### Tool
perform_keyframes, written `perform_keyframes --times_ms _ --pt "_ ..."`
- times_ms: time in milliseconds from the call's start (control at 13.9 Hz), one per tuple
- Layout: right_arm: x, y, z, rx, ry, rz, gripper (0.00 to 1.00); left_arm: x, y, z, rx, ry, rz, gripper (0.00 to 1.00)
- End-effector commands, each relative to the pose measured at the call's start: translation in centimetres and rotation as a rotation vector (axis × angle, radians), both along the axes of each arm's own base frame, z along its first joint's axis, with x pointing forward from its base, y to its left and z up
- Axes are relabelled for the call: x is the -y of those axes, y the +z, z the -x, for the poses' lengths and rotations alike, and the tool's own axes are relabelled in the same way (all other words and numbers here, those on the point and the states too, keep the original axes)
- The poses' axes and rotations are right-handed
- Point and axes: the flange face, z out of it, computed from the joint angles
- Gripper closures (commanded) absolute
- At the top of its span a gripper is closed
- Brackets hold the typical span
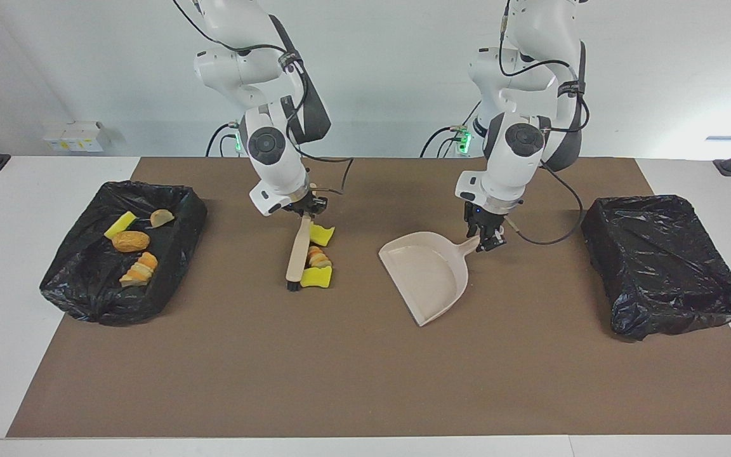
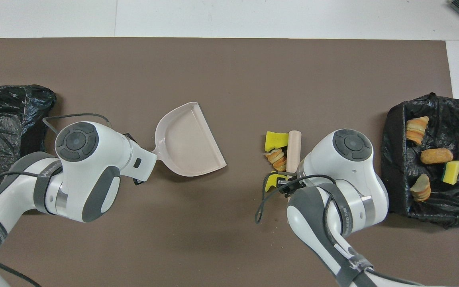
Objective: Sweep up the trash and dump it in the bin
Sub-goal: 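Sweep the bread and sponge toward the dustpan with the right gripper's brush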
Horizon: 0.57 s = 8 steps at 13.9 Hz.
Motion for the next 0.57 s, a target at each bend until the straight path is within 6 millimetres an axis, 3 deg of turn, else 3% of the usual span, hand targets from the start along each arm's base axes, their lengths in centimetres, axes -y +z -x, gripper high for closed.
perform_keyframes --times_ms 0,215,287,502 --pt "-0.4 -0.3 -0.4 0.0 -0.032 -0.017 1.0 0.1 0.7 -1.2 0.033 -0.038 0.005 1.0" --pt "-1.4 -0.2 -0.1 0.004 -0.037 -0.015 1.0 1.1 1.1 -1.1 0.066 -0.144 -0.009 1.0" --pt "-1.6 0.0 -0.4 0.02 -0.044 -0.025 1.0 2.3 1.2 -0.5 0.067 -0.167 -0.008 1.0" --pt "-4.1 -0.2 -0.9 0.011 -0.043 -0.045 1.0 3.8 1.2 0.4 0.068 -0.183 -0.005 1.0"
